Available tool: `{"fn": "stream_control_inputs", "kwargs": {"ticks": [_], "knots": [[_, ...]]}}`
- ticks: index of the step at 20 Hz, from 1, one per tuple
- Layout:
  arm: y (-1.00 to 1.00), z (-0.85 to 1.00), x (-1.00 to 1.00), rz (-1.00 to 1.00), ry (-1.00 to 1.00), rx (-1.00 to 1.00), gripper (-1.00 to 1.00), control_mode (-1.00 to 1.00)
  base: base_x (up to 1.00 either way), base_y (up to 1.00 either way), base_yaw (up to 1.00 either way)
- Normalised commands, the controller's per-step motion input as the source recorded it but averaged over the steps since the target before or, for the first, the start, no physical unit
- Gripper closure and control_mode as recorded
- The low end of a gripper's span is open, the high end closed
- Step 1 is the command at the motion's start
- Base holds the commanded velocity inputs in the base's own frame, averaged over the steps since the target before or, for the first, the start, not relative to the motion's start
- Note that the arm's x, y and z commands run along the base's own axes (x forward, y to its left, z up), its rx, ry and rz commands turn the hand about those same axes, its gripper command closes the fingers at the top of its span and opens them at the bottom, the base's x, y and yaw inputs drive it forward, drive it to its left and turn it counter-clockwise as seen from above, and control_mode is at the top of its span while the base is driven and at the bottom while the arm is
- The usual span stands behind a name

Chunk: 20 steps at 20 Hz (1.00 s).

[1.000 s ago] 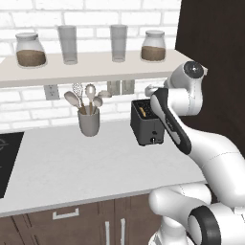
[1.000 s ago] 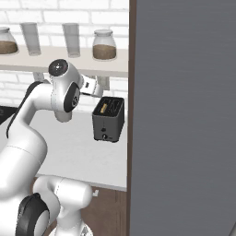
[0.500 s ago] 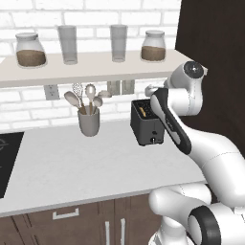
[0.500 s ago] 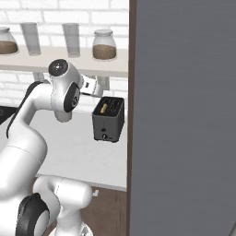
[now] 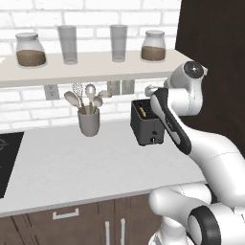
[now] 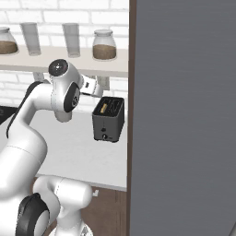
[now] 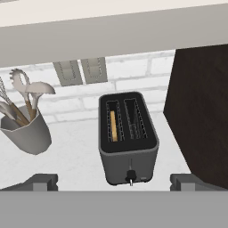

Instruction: Start the toaster. Once the lever pops up, take the bread to the plate on the dining counter.

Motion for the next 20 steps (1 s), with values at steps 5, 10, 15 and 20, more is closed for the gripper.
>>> {"fn": "stream_control_inputs", "kwargs": {"ticks": [5, 10, 15, 20], "knots": [[0.00, 0.00, 0.00, 0.00, 0.00, 0.00, -1.00, -1.00, 0.00, 0.00, 0.00], [0.00, 0.00, 0.00, 0.00, 0.00, 0.00, -1.00, -1.00, 0.00, 0.00, 0.00], [0.00, 0.00, 0.00, 0.00, 0.00, 0.00, -1.00, -1.00, 0.00, 0.00, 0.00], [0.00, 0.00, 0.00, 0.00, 0.00, 0.00, -1.00, -1.00, 0.00, 0.00, 0.00]]}}
